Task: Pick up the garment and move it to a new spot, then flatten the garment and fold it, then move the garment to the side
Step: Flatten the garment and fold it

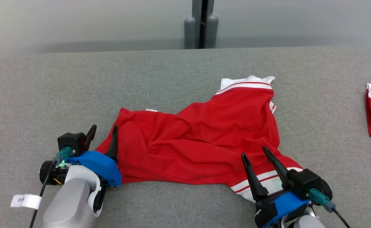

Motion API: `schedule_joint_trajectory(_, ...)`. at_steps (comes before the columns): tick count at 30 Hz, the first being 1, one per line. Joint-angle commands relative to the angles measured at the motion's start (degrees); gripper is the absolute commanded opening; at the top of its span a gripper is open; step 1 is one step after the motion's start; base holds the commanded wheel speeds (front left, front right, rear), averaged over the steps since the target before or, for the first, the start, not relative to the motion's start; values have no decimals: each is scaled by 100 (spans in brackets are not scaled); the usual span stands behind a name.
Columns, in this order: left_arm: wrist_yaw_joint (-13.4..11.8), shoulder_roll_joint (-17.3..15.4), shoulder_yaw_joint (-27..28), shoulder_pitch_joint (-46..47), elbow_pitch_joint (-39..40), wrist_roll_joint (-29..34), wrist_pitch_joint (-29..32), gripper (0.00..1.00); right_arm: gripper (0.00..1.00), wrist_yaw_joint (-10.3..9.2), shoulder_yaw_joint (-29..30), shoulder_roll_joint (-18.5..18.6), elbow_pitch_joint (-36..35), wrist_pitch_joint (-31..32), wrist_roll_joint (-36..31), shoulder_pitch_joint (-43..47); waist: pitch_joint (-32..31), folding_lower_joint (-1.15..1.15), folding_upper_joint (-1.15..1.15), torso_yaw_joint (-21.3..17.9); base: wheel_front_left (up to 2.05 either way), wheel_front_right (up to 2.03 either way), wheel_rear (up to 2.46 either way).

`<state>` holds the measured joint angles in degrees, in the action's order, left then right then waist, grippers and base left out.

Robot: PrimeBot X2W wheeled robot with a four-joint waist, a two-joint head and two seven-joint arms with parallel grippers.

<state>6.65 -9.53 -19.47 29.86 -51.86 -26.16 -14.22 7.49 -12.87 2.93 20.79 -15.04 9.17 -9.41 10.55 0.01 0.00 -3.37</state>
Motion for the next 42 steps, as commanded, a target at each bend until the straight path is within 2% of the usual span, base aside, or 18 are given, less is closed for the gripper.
schedule_joint_trajectory(1, 42, 1, -37, 105, -81, -31, 36, 100, 100, 0, -9, 2, -28, -17, -1, -108, 29, -1, 0, -15, 0, 0, 0)
schedule_joint_trajectory(7, 84, 74, -310, 407, -508, -309, 278, 100, 100, 0, 1, 1, -28, -17, -3, -137, 128, -1, 0, -85, 0, 0, 0)
schedule_joint_trajectory(16, 88, -86, -980, 359, -324, -1015, 535, 100, 100, 0, 17, 1, -22, -17, 0, -104, 82, -1, 0, -16, 0, 0, 0)
schedule_joint_trajectory(17, 88, -96, -1051, 364, -323, -1066, 566, 87, 100, 0, 9, 1, -9, -17, 4, -113, 75, -1, 0, -7, 0, 0, 0)
schedule_joint_trajectory(18, 89, -113, -1121, 370, -323, -1112, 597, 65, 100, 0, -2, 1, -1, -17, 14, -127, 70, -1, 0, -1, 0, 0, 0)
schedule_joint_trajectory(19, 89, -134, -1187, 374, -319, -1171, 620, 57, 100, 0, -12, 1, 3, -17, 21, -143, 66, -1, 0, 5, 0, 0, 0)
schedule_joint_trajectory(20, 89, -161, -1234, 376, -321, -1223, 633, 21, 100, 0, -20, 1, 8, -17, 25, -155, 61, -1, 0, 8, 0, 0, 0)
schedule_joint_trajectory(21, 89, -185, -1285, 379, -322, -1274, 638, 0, 100, 0, -28, 1, 13, -17, 33, -166, 55, -1, 0, 9, 0, 0, 0)
schedule_joint_trajectory(24, 88, -209, -1447, 372, -290, -1399, 587, 0, 100, 0, -35, 1, 27, -17, 50, -180, 25, -1, 0, 14, 0, 0, 0)
schedule_joint_trajectory(27, 88, -275, -1534, 384, -238, -1470, 279, 0, 100, 0, 7, 1, 45, -17, 58, -125, -64, -1, 0, 44, 0, 0, 0)
schedule_joint_trajectory(31, 88, -306, -1417, 298, -104, -1482, -42, 0, 100, 0, 112, 1, 108, -17, 104, 46, -315, -1, 0, 143, 0, 0, 0)
schedule_joint_trajectory(36, 48, -404, -1004, 14, 358, -1375, -100, 0, 100, 0, 169, 1, 144, -18, 170, 236, -620, -1, 0, 261, 0, 0, 0)
schedule_joint_trajectory(42, -108, -362, -173, -1349, 1238, -1135, -102, 0, 100, 0, 202, 3, 228, -17, 242, 555, -1057, -1, 0, 281, 0, 0, 0)
